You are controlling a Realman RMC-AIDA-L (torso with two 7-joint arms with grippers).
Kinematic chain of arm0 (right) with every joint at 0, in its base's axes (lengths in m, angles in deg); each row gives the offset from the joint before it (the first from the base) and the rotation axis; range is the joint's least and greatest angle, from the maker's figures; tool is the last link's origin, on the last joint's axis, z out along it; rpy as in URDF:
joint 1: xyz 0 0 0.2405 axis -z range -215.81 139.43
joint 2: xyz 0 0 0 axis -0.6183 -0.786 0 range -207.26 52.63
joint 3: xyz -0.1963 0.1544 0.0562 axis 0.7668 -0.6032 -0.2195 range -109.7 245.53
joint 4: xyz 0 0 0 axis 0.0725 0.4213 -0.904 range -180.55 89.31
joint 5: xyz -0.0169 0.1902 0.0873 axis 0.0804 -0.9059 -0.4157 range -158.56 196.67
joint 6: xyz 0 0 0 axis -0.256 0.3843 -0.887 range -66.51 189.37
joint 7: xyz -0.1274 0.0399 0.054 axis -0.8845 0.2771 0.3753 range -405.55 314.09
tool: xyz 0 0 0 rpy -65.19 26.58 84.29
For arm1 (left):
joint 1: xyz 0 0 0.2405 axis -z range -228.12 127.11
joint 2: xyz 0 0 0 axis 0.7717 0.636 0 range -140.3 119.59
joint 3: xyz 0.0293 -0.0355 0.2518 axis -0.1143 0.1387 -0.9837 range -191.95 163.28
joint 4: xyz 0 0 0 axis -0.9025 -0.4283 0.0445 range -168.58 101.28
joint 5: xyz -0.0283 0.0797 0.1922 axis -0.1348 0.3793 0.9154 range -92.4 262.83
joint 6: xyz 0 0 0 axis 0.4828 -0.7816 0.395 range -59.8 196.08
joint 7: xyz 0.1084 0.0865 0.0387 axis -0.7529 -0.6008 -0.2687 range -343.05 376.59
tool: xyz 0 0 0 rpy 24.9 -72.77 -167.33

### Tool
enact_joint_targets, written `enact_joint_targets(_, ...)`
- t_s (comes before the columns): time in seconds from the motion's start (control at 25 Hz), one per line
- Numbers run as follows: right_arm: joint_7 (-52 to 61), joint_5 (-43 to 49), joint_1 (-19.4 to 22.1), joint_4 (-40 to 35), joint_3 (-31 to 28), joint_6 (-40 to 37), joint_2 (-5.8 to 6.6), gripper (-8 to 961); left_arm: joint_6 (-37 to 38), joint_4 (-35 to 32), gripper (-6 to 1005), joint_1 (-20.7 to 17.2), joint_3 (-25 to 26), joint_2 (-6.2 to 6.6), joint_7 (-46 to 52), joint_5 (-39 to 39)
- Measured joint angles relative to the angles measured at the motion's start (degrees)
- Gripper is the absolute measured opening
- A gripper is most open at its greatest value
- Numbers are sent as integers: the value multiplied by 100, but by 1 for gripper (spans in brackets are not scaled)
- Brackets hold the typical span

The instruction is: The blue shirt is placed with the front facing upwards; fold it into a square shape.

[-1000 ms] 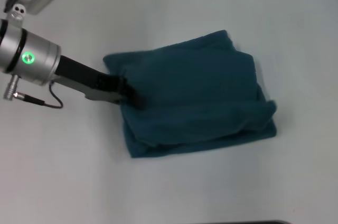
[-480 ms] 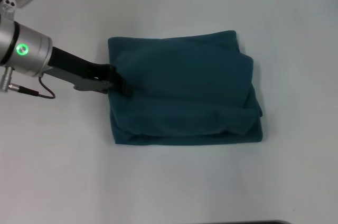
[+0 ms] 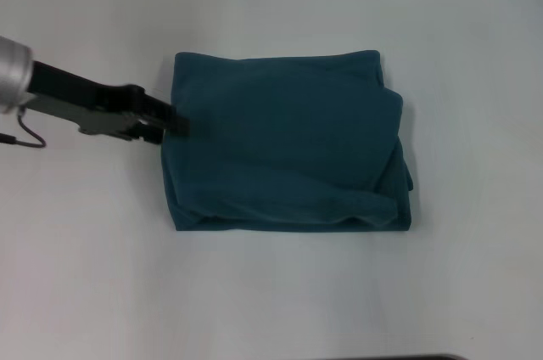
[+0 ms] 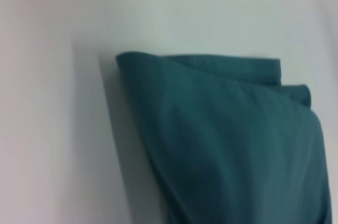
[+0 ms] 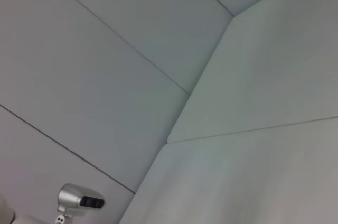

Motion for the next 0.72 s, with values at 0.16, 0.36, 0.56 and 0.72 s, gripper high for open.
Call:
enact_joint_targets(0.16, 0, 88, 2, 0, 32, 39, -2, 697, 326, 511, 533, -271, 681, -40, -10, -84)
enact_joint_targets(0.36, -5, 527, -62, 0, 213, 124, -48, 696, 819, 990, 714, -565, 1514, -189, -197, -627)
enact_joint_targets(0.56, -22, 736, -143, 0, 729, 324, -140, 696, 1048, 943, 765, -702, 1731, -184, -279, -955)
enact_joint_targets(0.72, 9, 783, -203, 1, 1188, 463, -209, 695, 1248, 857, 806, -927, 1948, -206, -317, -1317)
